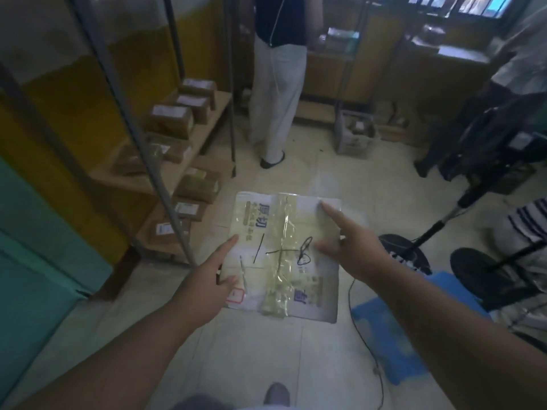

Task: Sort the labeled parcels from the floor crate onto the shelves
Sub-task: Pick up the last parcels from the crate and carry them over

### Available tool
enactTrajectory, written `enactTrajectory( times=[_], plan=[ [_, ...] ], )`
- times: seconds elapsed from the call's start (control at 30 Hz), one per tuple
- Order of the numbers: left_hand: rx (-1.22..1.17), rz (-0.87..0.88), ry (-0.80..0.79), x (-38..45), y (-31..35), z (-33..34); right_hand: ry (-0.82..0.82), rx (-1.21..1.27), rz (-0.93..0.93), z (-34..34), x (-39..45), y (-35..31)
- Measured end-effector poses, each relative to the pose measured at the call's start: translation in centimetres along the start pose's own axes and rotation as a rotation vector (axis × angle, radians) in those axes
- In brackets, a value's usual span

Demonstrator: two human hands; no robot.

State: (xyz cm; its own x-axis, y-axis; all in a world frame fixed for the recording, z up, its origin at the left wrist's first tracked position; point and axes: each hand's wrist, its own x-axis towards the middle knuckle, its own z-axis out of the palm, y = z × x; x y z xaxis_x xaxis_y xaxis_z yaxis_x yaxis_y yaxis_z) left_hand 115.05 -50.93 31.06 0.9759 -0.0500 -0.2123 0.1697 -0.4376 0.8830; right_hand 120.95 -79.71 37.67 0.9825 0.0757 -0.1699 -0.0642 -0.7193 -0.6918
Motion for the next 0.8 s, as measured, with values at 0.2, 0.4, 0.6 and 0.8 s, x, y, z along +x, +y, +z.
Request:
enactTrajectory(
  times=[0.2, 0.4, 0.6, 0.8],
  plan=[
    [0.024, -0.057, 0.03, 12.8, 3.1, -0.3, -0.086, -0.027, -0.038, -3.1, 15.5, 1.1],
    [-0.028, -0.074, 0.025, 27.9, 6.5, -0.7, -0.055, -0.072, -0.045, -6.3, 30.2, 1.5],
    [-0.083, -0.088, 0.011, 40.9, 11.4, 1.5, -0.071, -0.113, -0.051, -12.0, 42.3, 3.8],
    [-0.118, -0.174, 0.146, 52.1, 11.8, 6.6, -0.188, -0.137, -0.119, -14.5, 57.0, 7.9]
  ],
)
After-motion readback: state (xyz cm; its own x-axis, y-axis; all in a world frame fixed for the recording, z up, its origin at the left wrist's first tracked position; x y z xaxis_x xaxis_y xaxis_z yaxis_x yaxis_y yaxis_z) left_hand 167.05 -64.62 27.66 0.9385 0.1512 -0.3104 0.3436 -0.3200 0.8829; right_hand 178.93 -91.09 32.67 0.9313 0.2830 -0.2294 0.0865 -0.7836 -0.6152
